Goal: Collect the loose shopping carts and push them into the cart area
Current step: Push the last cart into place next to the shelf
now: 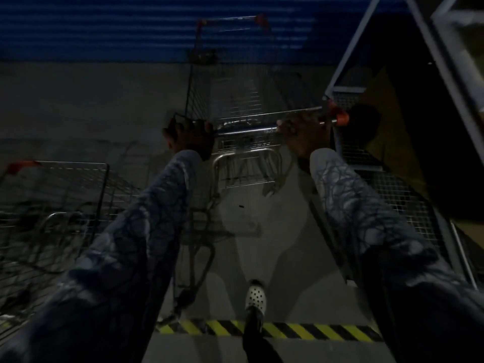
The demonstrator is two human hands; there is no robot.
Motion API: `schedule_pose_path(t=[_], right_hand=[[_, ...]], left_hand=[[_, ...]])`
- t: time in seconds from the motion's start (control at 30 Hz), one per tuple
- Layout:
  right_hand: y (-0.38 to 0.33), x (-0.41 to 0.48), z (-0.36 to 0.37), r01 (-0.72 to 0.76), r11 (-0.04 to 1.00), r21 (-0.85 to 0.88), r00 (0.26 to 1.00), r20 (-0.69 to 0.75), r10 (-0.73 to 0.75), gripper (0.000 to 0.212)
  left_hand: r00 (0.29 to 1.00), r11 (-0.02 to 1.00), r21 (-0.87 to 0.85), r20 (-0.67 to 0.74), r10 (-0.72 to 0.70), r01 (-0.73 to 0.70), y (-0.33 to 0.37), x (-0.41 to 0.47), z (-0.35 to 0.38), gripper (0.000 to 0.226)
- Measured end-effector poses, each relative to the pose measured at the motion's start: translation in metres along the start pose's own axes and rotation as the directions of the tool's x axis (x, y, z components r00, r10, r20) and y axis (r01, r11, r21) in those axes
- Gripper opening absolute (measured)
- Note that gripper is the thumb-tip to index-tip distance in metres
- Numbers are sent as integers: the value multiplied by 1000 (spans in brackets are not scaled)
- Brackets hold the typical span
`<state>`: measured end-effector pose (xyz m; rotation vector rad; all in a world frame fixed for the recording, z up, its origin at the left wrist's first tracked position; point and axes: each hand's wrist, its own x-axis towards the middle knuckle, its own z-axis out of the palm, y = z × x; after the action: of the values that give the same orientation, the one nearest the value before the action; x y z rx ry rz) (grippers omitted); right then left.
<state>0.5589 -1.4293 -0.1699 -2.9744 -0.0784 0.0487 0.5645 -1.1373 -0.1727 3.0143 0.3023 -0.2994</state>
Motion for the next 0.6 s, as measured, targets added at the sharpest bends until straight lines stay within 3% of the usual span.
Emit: schedule_pose_path(t=[0.13,0.2,0.23,0.33,0.4,0.47,0.53,0.6], right_hand=[[2,-43,11,-58,996,-68,989,-139,49,54],[-7,-73,26,-89,995,-33,957,-280,76,50],[-12,-87,29,-106,994,12,942,-319,104,47],[-20,-130,26,-159,984,84,945,-276,176,47],[-22,-160,26,-179,982,65,941,-279,190,49],[-27,-189,23,-215,973,83,945,-234,229,57],[-35,-222,19,-258,958,127,947,-164,277,68],[-45,-257,14,-295,946,133,945,-104,309,78]], left_hand=[[983,997,-23,-170,62,-67,3,-33,-6,75],[954,974,-158,-279,115,-164,-1,-59,-9,69],[943,969,-128,-289,165,-209,-5,-68,-10,67],[957,960,132,-118,264,-248,-20,-86,-1,89],[947,947,126,-93,306,-294,-28,-105,8,89],[922,928,124,-123,366,-352,-35,-138,13,77],[867,906,128,-262,424,-404,-48,-171,30,64],[862,904,54,-280,422,-424,-64,-206,34,57]])
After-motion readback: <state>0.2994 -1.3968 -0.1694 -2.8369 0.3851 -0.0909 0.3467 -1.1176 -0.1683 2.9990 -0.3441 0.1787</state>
